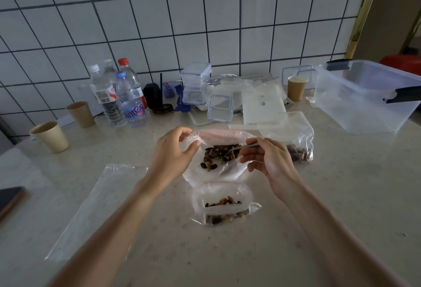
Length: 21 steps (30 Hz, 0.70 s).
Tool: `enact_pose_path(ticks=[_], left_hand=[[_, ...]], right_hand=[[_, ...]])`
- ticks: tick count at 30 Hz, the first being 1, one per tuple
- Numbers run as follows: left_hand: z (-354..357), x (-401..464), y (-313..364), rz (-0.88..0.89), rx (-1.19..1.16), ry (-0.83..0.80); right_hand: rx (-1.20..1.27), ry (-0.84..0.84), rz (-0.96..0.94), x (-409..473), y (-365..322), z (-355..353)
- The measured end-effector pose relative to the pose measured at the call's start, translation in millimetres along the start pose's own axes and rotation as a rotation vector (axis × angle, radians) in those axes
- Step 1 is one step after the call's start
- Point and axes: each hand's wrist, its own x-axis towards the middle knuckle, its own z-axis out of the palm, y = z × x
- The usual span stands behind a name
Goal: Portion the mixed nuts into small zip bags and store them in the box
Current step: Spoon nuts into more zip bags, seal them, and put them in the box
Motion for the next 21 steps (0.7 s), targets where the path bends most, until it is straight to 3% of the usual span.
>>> enact_pose_path(ticks=[8,17,21], left_hand=[[-23.9,-45.4,7.9,0.154,0.052,0.084],[-23.0,-94.7,12.5,-0.158,-0.081,-0.252],[-21.5,-92.7,17.6,-0.255,-0.289,-0.287]], right_hand=[[0.065,-0.066,-0.089,-0.7,-10.7,-6.7],[-0.117,-0.347,-0.167,-13.3,-25.3,-13.6],[-0.318,-0.501,-0.258,-21.2,-28.4,-12.2]])
